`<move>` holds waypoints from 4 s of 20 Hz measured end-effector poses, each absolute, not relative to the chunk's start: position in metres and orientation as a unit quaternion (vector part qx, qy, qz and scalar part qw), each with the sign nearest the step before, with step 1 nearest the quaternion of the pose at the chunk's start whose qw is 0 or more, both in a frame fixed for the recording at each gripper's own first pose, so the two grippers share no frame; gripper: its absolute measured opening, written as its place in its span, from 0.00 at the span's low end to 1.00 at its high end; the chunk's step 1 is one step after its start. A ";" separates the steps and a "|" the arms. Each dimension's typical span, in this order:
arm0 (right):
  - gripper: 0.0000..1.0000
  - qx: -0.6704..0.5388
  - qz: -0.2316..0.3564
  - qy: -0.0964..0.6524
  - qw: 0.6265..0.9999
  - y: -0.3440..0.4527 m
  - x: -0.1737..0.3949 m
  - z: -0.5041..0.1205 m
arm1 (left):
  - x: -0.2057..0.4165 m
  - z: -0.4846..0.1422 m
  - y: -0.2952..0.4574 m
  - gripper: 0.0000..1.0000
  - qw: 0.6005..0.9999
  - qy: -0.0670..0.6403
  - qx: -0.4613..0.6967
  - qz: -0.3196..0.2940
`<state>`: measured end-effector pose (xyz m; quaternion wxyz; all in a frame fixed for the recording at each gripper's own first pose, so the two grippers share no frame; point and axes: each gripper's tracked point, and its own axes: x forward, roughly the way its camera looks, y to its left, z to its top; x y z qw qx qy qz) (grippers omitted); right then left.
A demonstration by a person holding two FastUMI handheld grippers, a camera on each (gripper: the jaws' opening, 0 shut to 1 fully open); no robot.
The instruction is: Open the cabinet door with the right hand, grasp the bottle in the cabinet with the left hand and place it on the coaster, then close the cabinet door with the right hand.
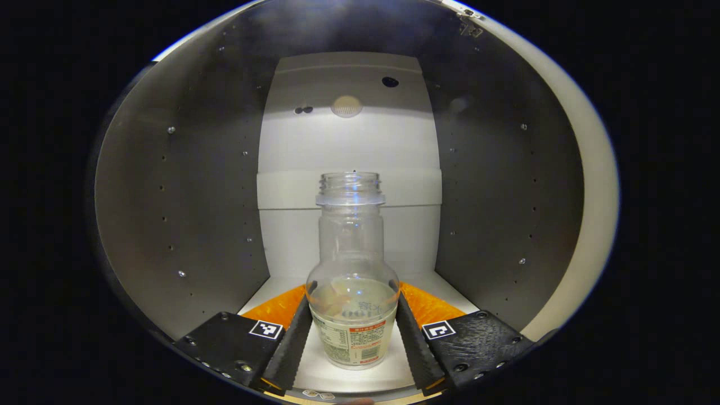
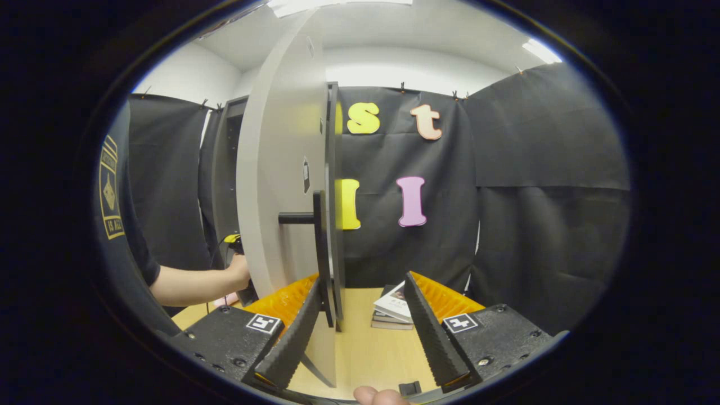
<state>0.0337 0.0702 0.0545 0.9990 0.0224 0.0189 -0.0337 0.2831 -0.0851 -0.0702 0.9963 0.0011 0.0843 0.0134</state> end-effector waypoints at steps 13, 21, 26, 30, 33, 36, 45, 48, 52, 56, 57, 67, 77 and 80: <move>1.00 0.046 0.035 -0.008 0.998 0.064 0.026 0.038 | 0.154 -0.029 -0.053 0.75 0.994 0.083 -0.070 0.025; 1.00 0.014 0.015 0.016 1.000 0.025 0.024 0.001 | 0.067 -0.007 -0.006 0.75 0.998 0.033 -0.020 0.058; 0.97 0.096 -0.034 0.037 0.994 0.021 0.023 -0.017 | 0.031 -0.051 0.025 0.75 0.997 0.056 0.004 0.061; 0.97 0.104 -0.076 0.083 0.988 0.034 0.019 -0.049 | 0.011 -0.092 0.043 0.75 0.996 0.069 -0.005 0.053; 0.97 0.078 -0.098 0.094 0.988 0.044 0.010 -0.068 | -0.002 -0.126 0.052 0.75 0.997 0.062 -0.019 0.042; 0.98 0.053 -0.109 0.100 0.988 0.053 0.001 -0.090 | -0.015 -0.174 0.069 0.75 0.995 0.071 -0.042 0.055; 0.98 0.041 -0.119 0.169 0.978 0.051 -0.020 -0.199 | -0.039 -0.352 0.098 0.75 0.980 0.172 -0.037 0.088; 0.97 0.039 -0.085 0.209 0.973 0.076 -0.014 -0.231 | -0.036 -0.365 0.105 0.75 0.981 0.165 -0.034 0.098; 0.97 0.051 -0.083 0.210 0.973 0.077 -0.010 -0.230 | -0.037 -0.390 0.111 0.75 0.976 0.183 -0.044 0.109; 0.98 0.064 -0.087 0.217 0.970 0.074 -0.005 -0.233 | -0.043 -0.392 0.119 0.76 0.979 0.164 -0.027 0.120; 0.98 0.058 -0.086 0.222 0.969 0.074 -0.004 -0.237 | -0.042 -0.394 0.121 0.76 0.979 0.162 -0.022 0.122; 0.98 0.062 -0.079 0.238 0.966 0.086 0.003 -0.246 | -0.046 -0.419 0.119 0.92 0.975 0.184 -0.023 0.124; 0.96 0.055 -0.087 0.241 0.965 0.088 0.004 -0.247 | -0.045 -0.419 0.126 0.94 0.975 0.183 -0.024 0.121; 0.95 0.049 -0.090 0.241 0.965 0.088 0.004 -0.246 | -0.045 -0.419 0.124 0.94 0.976 0.183 -0.027 0.118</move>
